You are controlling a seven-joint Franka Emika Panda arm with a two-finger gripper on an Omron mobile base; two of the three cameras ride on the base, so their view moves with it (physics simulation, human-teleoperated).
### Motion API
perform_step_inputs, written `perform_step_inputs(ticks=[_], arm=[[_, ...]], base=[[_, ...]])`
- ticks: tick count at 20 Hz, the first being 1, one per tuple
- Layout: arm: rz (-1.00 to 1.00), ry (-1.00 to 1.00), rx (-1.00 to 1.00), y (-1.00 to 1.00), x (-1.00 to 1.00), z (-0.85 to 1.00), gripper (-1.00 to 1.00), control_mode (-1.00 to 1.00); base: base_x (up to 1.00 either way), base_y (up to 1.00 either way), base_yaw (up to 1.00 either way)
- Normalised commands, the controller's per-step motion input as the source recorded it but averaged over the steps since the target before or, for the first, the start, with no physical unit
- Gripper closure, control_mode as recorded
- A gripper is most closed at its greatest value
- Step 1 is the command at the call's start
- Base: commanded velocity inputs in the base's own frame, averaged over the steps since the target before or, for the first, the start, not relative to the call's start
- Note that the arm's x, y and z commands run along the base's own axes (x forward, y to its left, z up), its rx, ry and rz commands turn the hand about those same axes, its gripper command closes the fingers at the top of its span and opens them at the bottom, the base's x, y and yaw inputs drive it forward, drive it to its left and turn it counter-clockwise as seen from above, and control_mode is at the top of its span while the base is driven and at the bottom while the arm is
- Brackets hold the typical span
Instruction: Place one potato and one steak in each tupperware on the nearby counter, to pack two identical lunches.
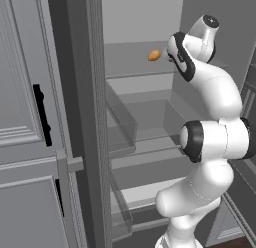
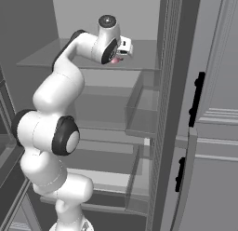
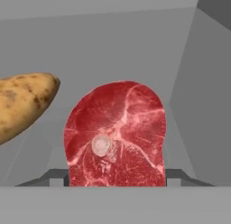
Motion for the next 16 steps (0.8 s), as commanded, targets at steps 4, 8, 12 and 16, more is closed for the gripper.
perform_step_inputs(ticks=[4,8,12,16], arm=[[0.0,0.01,0.0,0.0,-0.19,-0.01,1.0,-1.0],[-0.01,0.0,0.0,0.01,-0.82,0.0,1.0,-1.0],[-0.02,0.03,0.0,0.02,-1.0,0.0,1.0,-1.0],[-0.01,0.01,-0.02,0.14,-1.0,-0.45,1.0,-1.0]], base=[[0.0,0.0,0.0],[0.0,0.0,0.0],[0.0,0.0,0.0],[0.0,0.0,0.0]])
